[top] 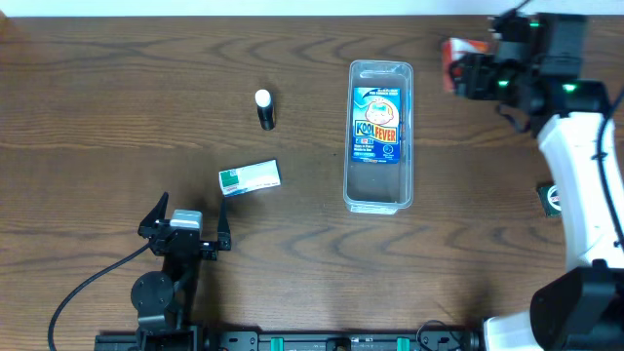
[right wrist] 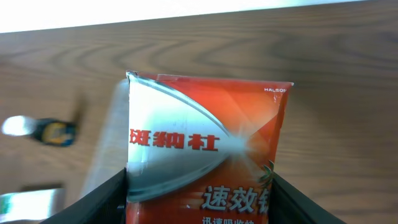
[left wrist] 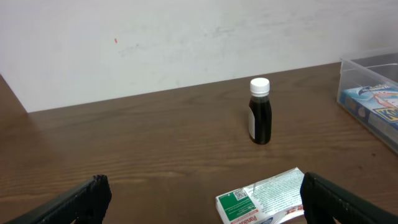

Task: Pack container
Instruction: 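Carry the red box into the container onto the blue box, release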

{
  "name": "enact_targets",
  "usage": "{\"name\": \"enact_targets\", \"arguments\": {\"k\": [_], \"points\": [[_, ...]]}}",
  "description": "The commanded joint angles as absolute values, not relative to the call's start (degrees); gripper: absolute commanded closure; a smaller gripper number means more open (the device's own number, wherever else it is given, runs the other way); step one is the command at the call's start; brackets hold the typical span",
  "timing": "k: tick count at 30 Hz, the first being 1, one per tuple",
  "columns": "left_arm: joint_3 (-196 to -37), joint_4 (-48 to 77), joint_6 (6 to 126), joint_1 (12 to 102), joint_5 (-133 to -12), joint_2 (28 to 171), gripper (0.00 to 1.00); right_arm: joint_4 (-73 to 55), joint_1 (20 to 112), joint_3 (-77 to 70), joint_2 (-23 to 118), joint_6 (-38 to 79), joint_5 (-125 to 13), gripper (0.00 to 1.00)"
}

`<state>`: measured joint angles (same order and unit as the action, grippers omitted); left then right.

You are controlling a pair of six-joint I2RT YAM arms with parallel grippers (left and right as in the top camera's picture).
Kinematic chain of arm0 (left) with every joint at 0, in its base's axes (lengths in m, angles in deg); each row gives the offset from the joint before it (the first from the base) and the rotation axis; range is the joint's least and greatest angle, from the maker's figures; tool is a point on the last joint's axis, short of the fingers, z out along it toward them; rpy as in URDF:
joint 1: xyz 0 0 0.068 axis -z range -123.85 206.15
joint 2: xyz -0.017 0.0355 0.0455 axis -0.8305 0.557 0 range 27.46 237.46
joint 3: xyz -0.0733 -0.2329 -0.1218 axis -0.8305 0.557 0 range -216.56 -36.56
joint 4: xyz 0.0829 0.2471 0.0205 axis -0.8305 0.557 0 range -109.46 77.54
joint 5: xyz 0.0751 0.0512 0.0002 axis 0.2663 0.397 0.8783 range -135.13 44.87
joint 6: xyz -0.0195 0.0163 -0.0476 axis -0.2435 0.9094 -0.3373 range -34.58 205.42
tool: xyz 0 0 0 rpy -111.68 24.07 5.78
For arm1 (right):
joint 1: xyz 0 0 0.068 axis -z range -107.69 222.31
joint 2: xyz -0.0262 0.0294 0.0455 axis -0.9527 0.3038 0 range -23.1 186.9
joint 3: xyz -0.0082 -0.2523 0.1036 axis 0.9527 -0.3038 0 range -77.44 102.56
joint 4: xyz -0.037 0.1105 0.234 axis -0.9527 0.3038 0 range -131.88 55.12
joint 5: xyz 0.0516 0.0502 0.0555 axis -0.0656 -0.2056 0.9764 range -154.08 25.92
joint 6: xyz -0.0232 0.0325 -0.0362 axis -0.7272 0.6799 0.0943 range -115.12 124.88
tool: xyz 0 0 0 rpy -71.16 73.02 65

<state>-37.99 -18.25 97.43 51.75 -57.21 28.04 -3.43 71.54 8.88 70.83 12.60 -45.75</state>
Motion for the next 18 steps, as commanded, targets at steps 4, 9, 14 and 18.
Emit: {"name": "enact_targets", "arguments": {"k": [4,9,14,18], "points": [[-36.79,-16.74,97.17,51.55,-58.19,27.76,0.02,-3.45,61.44,9.86,72.14,21.65,-53.99,0.38],[-36.79,-16.74,97.17,51.55,-58.19,27.76,0.02,-5.24,54.9,9.86,75.0,24.62,-62.36,0.38],[-36.79,-16.74,97.17,51.55,-58.19,27.76,0.02,-5.41,51.16,9.86,79.13,28.51,-69.25,0.37],[-36.79,-16.74,97.17,51.55,-58.19,27.76,0.02,-5.81,50.09,9.86,83.48,31.64,-70.3,0.37]]}}
